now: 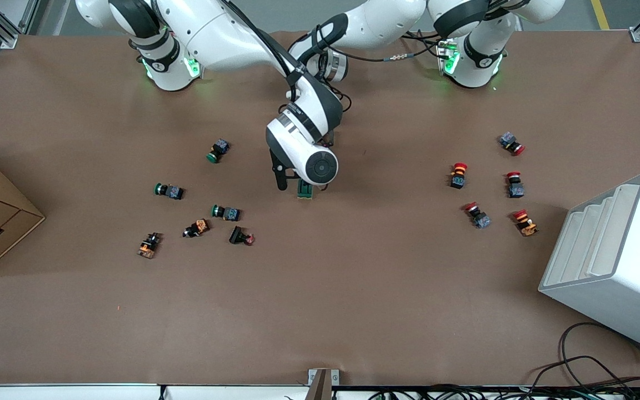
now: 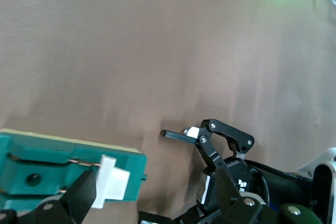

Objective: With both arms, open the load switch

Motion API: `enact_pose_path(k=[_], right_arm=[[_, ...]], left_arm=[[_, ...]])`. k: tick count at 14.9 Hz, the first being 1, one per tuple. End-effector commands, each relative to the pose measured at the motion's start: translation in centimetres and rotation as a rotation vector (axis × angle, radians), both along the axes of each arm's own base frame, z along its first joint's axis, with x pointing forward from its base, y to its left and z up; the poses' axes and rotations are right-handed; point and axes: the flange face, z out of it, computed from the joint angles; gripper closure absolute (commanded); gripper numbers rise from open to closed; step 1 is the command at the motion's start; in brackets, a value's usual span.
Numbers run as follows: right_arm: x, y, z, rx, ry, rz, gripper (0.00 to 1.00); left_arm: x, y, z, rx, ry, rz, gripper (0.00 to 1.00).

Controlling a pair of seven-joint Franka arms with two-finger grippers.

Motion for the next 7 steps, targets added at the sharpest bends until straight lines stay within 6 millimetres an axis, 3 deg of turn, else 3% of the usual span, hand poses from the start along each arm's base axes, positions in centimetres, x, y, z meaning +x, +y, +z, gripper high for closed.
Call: enact_pose_path(k=[1, 3, 5, 7], right_arm=[[2.9, -3.2, 2.7, 0.07, 0.028, 0.054, 0.0], [5.2, -5.4, 4.7, 0.118, 0.03, 0.168, 0.0], [8.3, -9.0, 7.0, 0.157, -0.01, 0.301, 0.0], [10.9, -12.5, 9.6, 0.255, -0.027, 0.468, 0.0]], left_arm=[[0.7, -0.1, -0.5, 0.052, 0.0, 0.02, 0.01], [1.3, -0.8, 0.4, 0.072, 0.001, 0.033, 0.01], [1.9, -1.0, 1.7, 0.171, 0.029, 0.056, 0.01], [2.6, -2.3, 5.0, 0.198, 0.082, 0.117, 0.01]])
